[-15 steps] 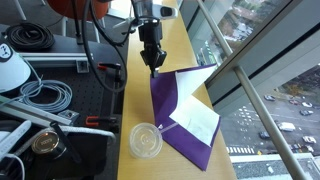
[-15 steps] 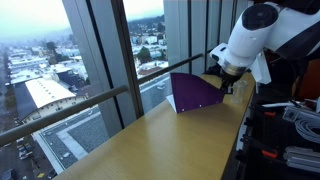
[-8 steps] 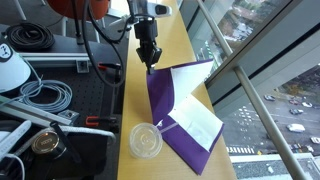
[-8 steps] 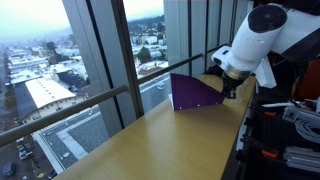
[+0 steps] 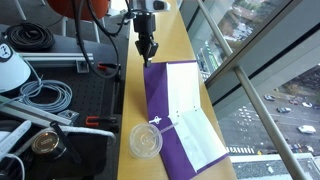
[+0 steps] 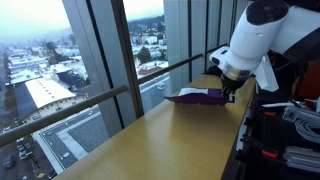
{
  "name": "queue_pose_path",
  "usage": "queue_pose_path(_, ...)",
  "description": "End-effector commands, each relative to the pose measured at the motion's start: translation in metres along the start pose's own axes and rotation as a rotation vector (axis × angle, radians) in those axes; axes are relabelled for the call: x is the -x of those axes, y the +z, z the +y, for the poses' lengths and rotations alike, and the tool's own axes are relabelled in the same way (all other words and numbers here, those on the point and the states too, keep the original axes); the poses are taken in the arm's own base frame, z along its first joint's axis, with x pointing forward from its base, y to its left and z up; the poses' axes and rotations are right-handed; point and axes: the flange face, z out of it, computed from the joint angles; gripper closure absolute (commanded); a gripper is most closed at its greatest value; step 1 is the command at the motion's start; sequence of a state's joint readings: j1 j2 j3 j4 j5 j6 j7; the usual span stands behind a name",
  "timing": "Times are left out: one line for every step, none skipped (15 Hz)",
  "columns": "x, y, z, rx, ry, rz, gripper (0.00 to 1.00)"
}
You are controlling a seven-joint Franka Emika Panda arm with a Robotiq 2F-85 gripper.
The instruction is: Open the file
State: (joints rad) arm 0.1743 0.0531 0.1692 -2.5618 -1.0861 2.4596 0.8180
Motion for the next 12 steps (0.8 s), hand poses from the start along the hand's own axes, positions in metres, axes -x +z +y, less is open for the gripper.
queue_pose_path(-0.0142,-0.001,0.0044,-0.027,0.018,0.005,1.0)
queue_pose_path(-0.0168,-0.0019,0.0058,-0.029,0.024,0.008,1.0)
queue_pose_path(-0.0192,-0.0028,0.0069,-0.03,0.028,0.01,1.0)
queue_pose_path(-0.0211,-0.0037,0.0078,-0.031,0.031,0.013,1.0)
queue_pose_path(-0.0222,-0.0039,0.0085,-0.031,0.033,0.014,1.0)
queue_pose_path(-0.023,-0.0036,0.0094,-0.03,0.042,0.012,0.93)
queue_pose_path(-0.0226,-0.0032,0.0094,-0.03,0.04,0.008,0.72)
queue_pose_path(-0.0222,-0.0035,0.0095,-0.032,0.042,0.009,0.69)
queue_pose_path(-0.0211,-0.0035,0.0093,-0.037,0.04,0.007,0.68)
queue_pose_path(-0.0208,-0.0035,0.0094,-0.039,0.042,0.005,0.62)
queue_pose_path(-0.0215,-0.0036,0.0106,-0.045,0.049,0.001,0.56)
queue_pose_path(-0.0224,-0.0041,0.0122,-0.053,0.058,-0.006,0.48)
